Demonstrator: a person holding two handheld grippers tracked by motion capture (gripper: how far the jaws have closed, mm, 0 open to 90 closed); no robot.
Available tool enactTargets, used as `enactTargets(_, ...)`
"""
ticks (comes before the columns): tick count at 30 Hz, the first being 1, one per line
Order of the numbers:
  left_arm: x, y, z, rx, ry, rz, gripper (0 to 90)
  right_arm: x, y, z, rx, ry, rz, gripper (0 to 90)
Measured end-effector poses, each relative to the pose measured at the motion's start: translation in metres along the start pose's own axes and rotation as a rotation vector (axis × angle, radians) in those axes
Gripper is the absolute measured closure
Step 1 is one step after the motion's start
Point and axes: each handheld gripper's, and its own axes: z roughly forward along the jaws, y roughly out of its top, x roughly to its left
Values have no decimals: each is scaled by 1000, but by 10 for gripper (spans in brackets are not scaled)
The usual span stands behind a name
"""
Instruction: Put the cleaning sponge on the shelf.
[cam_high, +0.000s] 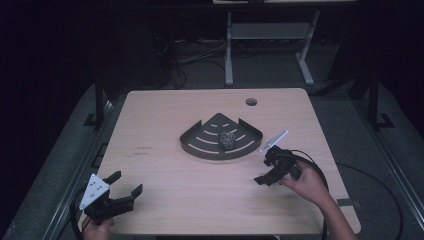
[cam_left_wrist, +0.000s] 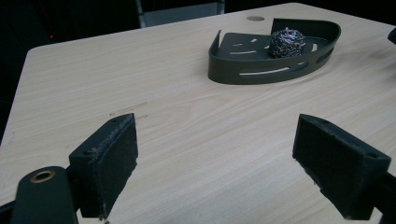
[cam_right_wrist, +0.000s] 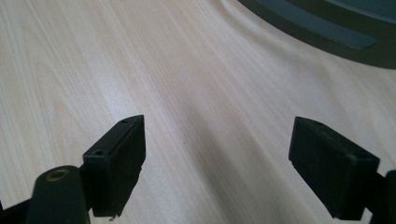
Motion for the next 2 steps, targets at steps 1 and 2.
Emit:
enactTargets(1,0,0,0,2,2,2,134,2,-1,-1,-5,1,-3,182)
enactTargets(2,0,0,0,2,2,2,134,2,-1,-1,-5,1,-3,182)
